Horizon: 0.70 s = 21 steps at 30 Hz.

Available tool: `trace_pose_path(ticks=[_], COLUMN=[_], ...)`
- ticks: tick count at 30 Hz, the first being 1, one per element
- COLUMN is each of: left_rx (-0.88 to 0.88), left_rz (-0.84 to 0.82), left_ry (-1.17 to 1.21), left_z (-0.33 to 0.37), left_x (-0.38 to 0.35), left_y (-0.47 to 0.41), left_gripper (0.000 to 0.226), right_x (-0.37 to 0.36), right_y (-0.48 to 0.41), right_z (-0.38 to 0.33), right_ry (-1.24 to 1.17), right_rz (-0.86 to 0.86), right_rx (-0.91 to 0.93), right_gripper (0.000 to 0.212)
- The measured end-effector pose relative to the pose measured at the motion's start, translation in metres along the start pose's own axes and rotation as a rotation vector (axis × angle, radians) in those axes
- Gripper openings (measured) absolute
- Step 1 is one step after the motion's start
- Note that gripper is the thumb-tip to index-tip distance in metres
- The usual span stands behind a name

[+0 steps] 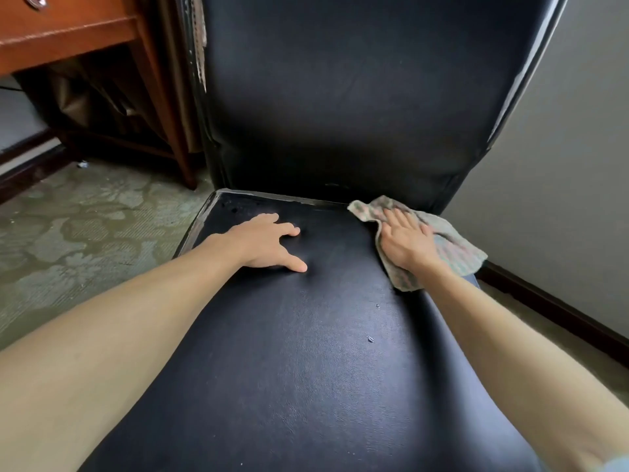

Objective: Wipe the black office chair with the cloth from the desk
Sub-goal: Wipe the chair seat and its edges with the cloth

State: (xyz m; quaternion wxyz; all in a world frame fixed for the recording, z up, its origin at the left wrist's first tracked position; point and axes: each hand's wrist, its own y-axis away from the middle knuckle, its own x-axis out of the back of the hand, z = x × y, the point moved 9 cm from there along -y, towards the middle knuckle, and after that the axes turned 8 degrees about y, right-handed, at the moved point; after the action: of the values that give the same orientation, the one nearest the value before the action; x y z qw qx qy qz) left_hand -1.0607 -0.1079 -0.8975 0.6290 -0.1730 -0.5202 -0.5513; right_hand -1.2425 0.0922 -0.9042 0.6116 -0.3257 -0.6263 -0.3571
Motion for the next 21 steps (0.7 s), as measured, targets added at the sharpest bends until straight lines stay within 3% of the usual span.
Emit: trace_pose_path(ticks=[5, 13, 21], left_rx=[-0.038, -0.059, -0.023], left_rz=[0.000, 0.003, 0.006], left_ry=[0.031, 0.000, -0.043], left_z=[0.001, 0.003, 0.002], left_x=[-0.004, -0.002, 0.003], left_y=[-0.001, -0.001, 0.002], left_gripper=[0.091, 0.090, 0.095], right_x=[0.003, -0.003, -0.001], right_y=[-0.002, -0.014, -0.011], right_z=[-0.015, -0.138, -0.062], right_ry=[-0.022, -0.067, -0.035], right_rz=[0.014, 0.015, 0.027], right_rx=[-0.038, 0.253, 0.103], right_gripper=[0.055, 0.056, 0.054])
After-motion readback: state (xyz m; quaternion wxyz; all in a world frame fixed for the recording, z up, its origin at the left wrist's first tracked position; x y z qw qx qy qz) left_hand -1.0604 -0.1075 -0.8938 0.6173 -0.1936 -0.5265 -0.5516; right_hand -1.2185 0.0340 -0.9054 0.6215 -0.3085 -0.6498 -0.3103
